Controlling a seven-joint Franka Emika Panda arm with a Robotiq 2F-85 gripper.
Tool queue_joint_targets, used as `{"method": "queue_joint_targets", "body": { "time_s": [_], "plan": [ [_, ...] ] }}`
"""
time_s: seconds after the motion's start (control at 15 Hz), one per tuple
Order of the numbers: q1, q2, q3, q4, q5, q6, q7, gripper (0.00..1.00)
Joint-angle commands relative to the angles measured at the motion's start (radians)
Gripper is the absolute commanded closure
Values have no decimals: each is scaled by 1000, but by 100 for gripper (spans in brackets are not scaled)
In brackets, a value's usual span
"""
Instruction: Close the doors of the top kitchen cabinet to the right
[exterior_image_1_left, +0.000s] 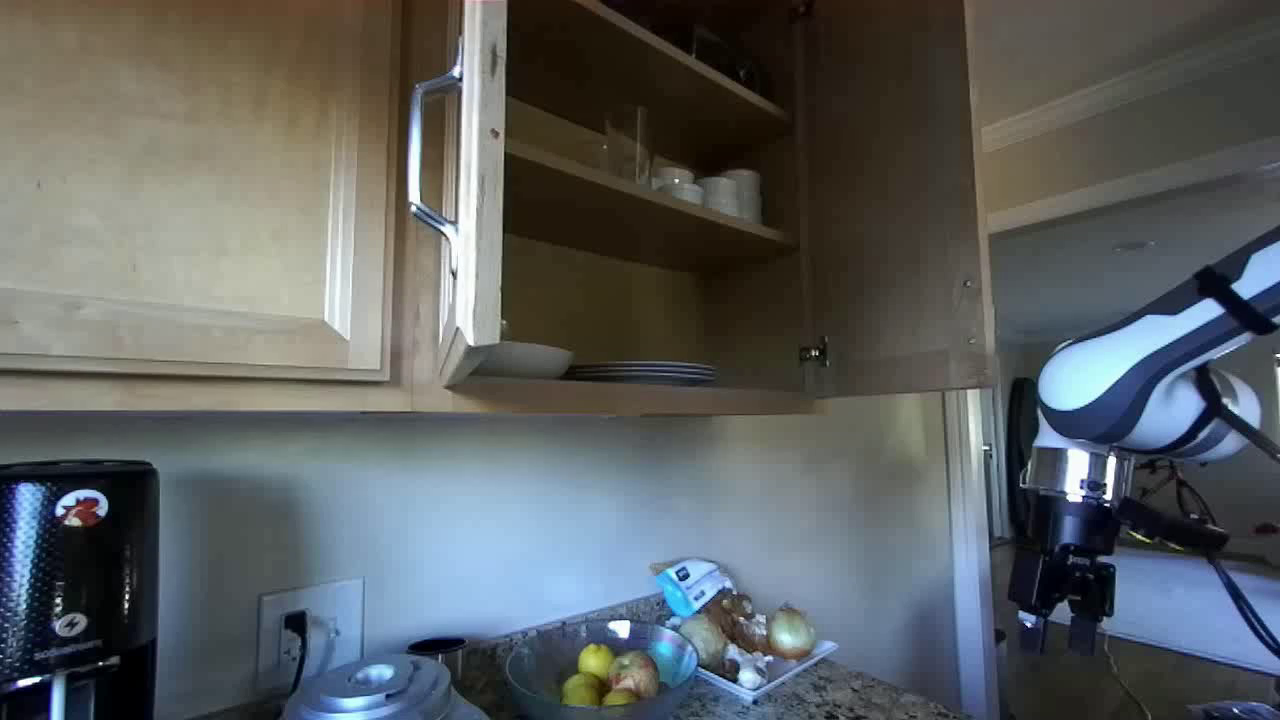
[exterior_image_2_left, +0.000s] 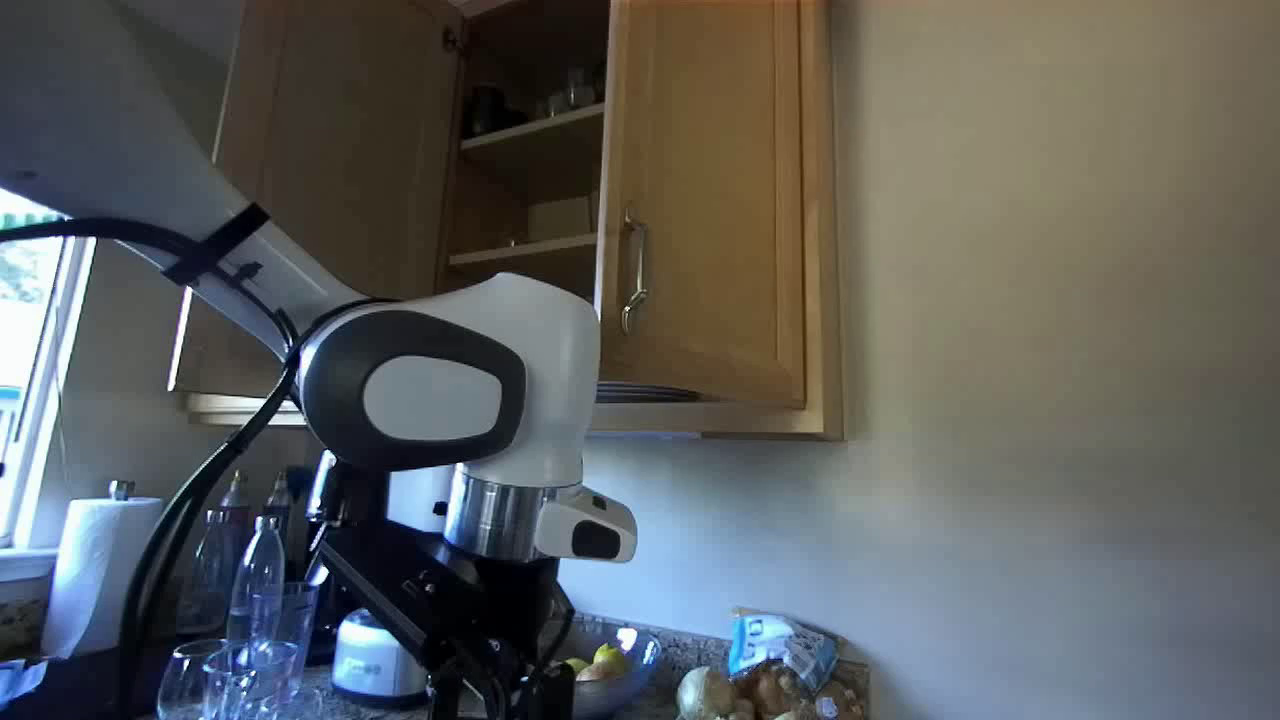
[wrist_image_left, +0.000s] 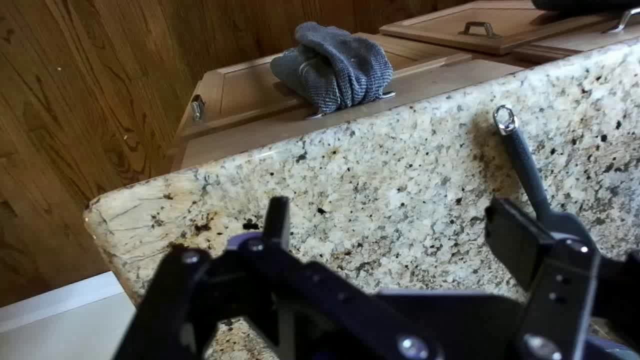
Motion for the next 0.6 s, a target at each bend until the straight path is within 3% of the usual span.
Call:
{"method": "queue_joint_targets", "body": {
  "time_s": [0.0, 0.53],
  "plan": [
    [-22, 5, 22, 2, 17, -2, -13, 0],
    [-18, 4, 23, 12, 31, 4, -11, 0]
  ]
}}
